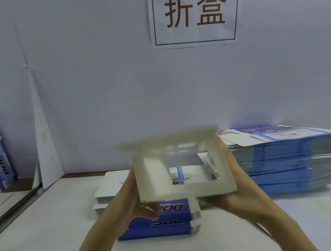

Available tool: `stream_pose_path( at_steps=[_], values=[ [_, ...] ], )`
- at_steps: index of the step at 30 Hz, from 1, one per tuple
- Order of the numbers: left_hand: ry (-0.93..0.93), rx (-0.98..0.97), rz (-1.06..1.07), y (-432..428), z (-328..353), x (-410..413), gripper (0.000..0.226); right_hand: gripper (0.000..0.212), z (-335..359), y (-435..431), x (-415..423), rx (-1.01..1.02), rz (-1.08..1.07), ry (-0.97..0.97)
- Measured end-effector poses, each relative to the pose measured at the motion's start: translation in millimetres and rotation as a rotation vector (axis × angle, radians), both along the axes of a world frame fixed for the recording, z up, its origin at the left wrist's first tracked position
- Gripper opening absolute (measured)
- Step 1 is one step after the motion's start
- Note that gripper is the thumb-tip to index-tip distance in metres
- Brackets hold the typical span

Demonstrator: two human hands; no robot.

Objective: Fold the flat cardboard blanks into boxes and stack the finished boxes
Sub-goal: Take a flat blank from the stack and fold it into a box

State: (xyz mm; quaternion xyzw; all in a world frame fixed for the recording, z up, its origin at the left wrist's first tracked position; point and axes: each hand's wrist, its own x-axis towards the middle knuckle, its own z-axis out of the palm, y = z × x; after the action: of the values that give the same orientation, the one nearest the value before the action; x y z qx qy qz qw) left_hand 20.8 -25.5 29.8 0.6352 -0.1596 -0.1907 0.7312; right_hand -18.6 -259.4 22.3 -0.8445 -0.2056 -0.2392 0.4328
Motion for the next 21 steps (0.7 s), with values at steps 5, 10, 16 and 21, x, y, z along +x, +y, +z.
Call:
stream_pose_path(
  at_steps=[5, 10, 16, 21],
  values=[
    [-0.217, 0.136, -0.012, -8, 6, -6, 0.019, 0.075, 6, -10, -10, 0.241, -0.057, -0.055],
    [-0.518, 0.154, 0.056, -9, 10, -17, 0.094, 0.028, 24, 5, -28, 0.469, 0.065, -0.197],
    [-0.455, -0.058, 0.061, -16, 15, -22, 0.11, 0.033, 26, 17, -30, 0.464, 0.192, 0.083],
    [-0.411, -0.148, 0.129, -15, 23, -18, 0.116, 0.08, 23, 17, -29, 0.328, 0.131, 0.085]
  ],
)
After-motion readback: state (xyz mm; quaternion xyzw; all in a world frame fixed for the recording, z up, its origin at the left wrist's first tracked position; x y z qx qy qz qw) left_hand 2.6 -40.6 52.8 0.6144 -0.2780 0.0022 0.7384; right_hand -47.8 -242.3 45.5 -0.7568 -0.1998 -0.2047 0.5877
